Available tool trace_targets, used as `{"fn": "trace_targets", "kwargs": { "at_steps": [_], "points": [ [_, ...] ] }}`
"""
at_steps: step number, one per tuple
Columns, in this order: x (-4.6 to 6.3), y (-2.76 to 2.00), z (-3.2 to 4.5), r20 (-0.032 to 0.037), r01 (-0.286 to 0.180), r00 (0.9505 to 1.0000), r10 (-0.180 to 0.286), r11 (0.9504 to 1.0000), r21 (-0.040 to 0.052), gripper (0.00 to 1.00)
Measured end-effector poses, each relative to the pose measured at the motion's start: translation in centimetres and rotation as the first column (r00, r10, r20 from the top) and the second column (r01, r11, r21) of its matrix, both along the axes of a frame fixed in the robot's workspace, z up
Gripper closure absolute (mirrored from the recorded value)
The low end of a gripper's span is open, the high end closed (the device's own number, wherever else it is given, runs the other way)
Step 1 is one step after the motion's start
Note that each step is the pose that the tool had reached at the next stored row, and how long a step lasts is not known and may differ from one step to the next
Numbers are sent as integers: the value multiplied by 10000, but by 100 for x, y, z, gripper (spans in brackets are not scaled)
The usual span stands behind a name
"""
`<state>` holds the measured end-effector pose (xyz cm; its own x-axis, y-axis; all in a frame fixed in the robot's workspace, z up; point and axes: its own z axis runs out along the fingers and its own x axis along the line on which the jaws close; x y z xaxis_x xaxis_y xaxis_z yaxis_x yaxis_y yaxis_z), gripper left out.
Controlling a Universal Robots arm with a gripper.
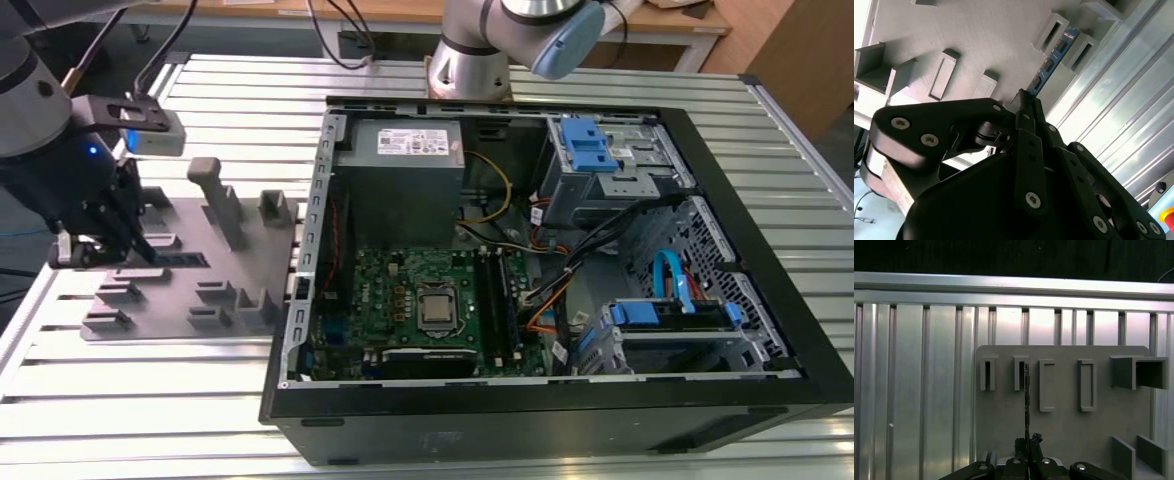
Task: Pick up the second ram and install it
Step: 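Pick up the second ram and move it above second insertion slot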
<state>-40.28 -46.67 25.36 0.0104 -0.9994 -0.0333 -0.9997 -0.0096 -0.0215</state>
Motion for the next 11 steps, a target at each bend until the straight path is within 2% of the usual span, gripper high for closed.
{"fn": "trace_targets", "kwargs": {
  "at_steps": [11],
  "points": [
    [0, 0, 114, -1, 0, 10000, 0, 10000, 0, 86]
  ]
}}
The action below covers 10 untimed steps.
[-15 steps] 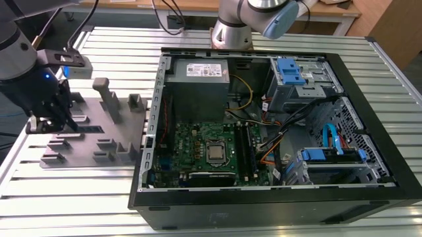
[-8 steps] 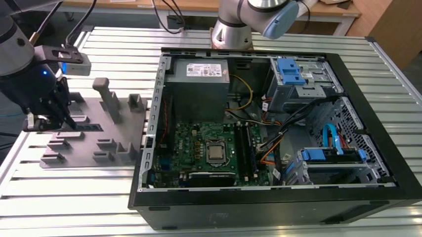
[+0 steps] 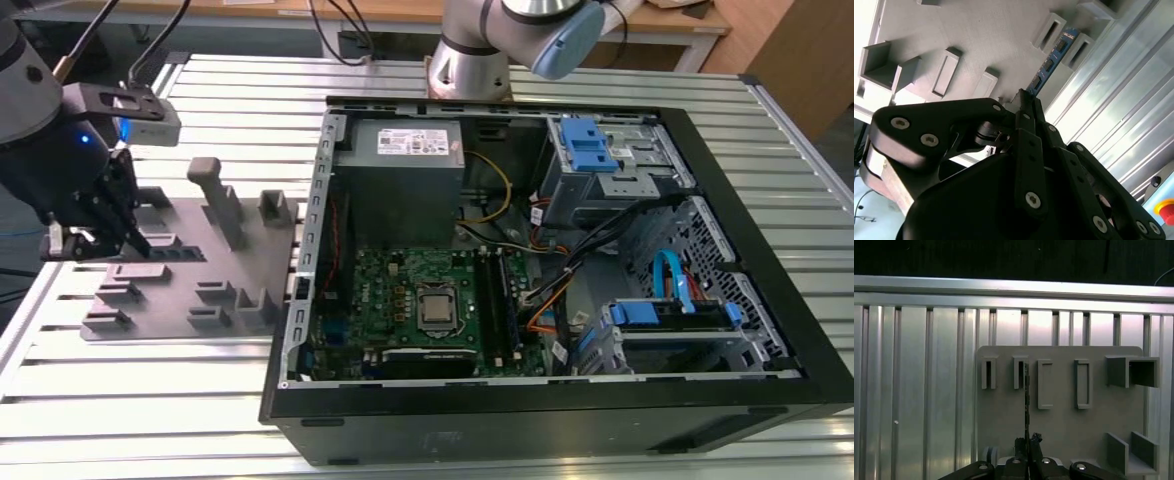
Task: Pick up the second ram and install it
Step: 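Pick up the second ram and move it above second insertion slot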
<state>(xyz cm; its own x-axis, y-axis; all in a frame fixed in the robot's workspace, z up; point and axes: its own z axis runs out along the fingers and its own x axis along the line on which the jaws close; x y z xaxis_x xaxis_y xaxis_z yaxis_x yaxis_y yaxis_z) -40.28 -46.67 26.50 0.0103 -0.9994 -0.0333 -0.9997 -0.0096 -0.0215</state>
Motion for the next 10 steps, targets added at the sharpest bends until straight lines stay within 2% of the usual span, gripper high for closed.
{"fn": "trace_targets", "kwargs": {
  "at_steps": [10],
  "points": [
    [0, 0, 141, 0, 0, 10000, 0, 10000, 0, 86]
  ]
}}
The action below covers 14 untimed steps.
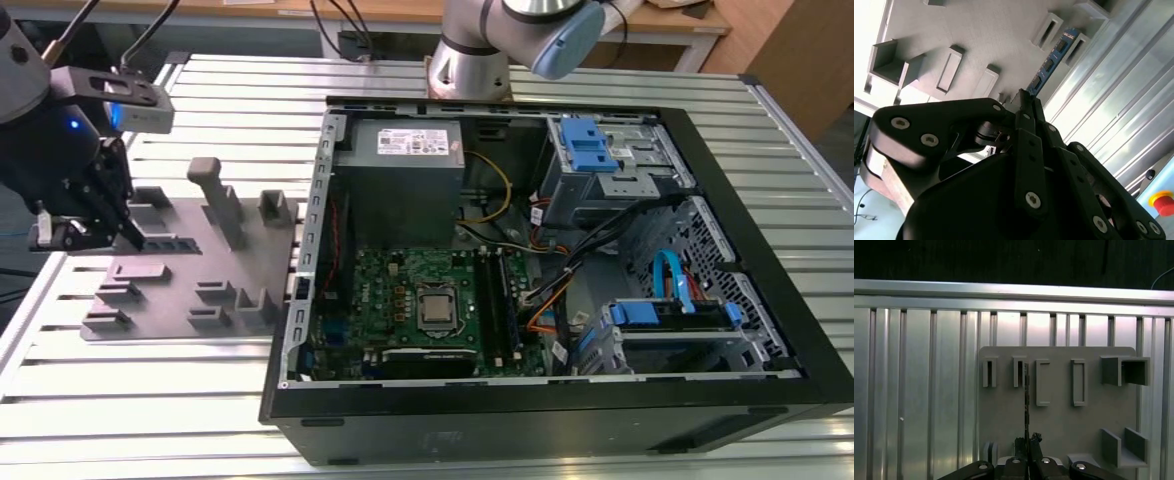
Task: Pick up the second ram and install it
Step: 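Pick up the second ram and move it above second insertion slot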
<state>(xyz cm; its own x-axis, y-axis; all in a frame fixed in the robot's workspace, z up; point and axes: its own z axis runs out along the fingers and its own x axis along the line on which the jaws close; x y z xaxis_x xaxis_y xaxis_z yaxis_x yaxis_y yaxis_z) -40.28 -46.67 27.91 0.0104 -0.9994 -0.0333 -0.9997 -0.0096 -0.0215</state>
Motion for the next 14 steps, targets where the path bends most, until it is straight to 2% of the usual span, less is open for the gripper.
{"fn": "trace_targets", "kwargs": {
  "at_steps": [14],
  "points": [
    [0, 0, 200, -1, 0, 10000, 0, 10000, -1, 86]
  ]
}}
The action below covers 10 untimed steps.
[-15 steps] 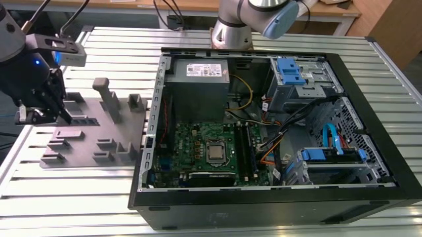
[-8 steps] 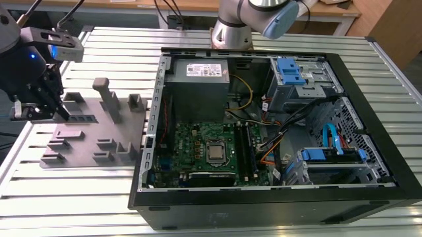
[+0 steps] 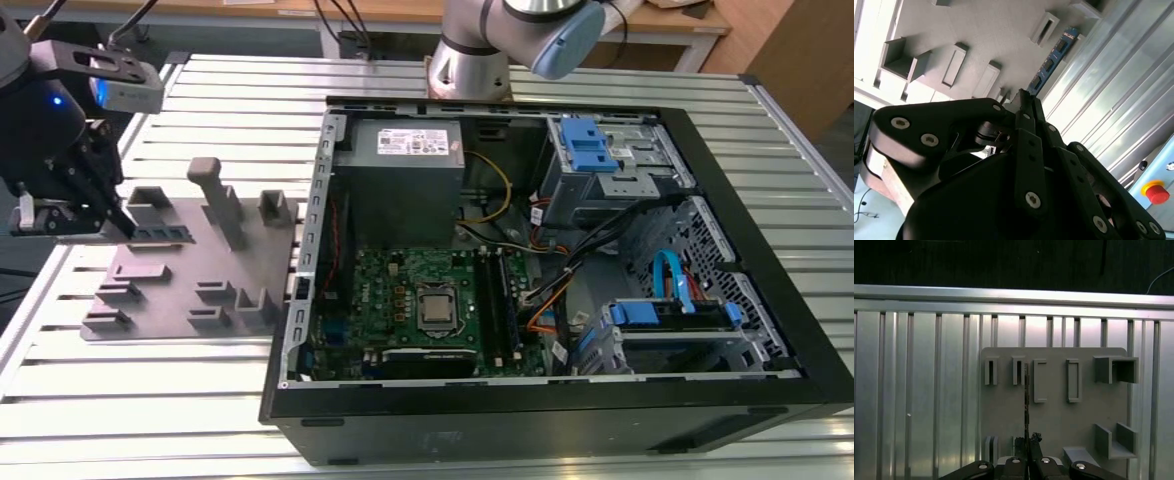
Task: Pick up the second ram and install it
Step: 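Pick up the second ram and move it above second insertion slot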
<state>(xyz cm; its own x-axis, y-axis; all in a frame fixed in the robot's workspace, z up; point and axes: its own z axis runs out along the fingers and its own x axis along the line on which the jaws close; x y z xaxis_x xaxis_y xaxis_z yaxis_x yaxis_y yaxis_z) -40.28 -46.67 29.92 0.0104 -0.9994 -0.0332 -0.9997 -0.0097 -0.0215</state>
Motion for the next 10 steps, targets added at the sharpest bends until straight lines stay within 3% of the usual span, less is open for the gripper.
{"fn": "trace_targets", "kwargs": {
  "at_steps": [10],
  "points": [
    [0, 0, 119, 0, 0, 10000, 0, 10000, 0, 86]
  ]
}}
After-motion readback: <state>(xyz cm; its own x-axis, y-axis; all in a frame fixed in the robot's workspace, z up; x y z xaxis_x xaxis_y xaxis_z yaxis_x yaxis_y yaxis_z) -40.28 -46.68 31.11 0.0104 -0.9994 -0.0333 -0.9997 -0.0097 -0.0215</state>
